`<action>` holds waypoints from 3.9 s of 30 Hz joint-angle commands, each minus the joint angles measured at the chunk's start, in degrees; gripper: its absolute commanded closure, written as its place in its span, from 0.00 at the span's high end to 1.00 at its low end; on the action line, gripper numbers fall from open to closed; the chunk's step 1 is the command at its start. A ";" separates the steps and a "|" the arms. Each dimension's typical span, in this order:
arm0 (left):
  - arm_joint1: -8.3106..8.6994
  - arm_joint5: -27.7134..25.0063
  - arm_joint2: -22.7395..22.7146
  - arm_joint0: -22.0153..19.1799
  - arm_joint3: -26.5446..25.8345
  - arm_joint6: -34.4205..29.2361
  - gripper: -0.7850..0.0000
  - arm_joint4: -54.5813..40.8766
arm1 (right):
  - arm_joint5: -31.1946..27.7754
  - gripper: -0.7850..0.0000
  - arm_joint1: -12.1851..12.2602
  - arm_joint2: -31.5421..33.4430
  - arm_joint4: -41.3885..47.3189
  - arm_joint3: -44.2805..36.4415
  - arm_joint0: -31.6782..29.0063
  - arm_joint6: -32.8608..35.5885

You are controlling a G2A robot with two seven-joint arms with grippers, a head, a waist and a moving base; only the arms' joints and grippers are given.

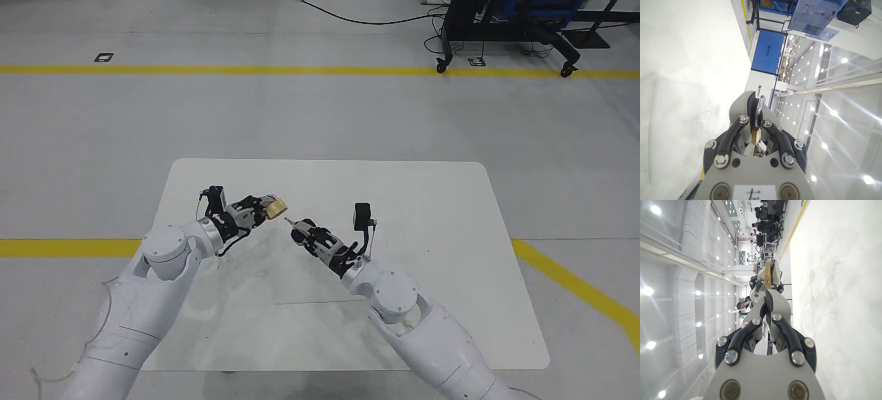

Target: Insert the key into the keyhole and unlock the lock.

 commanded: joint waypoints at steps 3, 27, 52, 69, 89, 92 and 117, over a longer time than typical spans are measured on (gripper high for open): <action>-0.02 0.27 -0.14 0.29 -0.50 0.12 0.00 0.48 | 0.57 0.00 -0.33 -0.44 -0.24 0.45 0.38 -0.19; -0.51 1.05 0.06 0.48 -0.78 0.07 0.00 2.18 | 1.96 0.00 -2.03 -1.96 -5.53 2.42 2.11 -3.77; -0.72 1.74 -0.58 1.20 -1.52 -1.05 0.00 3.15 | 3.45 1.00 -3.96 -2.69 -11.66 4.23 3.88 -7.69; -1.03 2.50 -2.69 0.20 4.67 -5.65 0.00 -3.58 | 1.62 1.00 -4.23 -1.92 -11.96 4.09 3.57 -7.83; -2.70 10.19 0.15 -7.08 19.94 -23.74 0.00 -17.61 | -21.16 0.00 -3.96 0.96 -3.27 3.51 3.27 8.67; -2.77 9.89 0.43 -7.48 20.68 -24.15 0.00 -17.39 | -21.93 0.00 -4.51 0.22 -4.78 6.74 5.07 6.39; -2.99 7.27 0.40 -7.39 20.14 -22.33 0.00 -17.29 | -21.23 0.00 -6.55 -2.71 -16.11 10.26 5.46 -2.55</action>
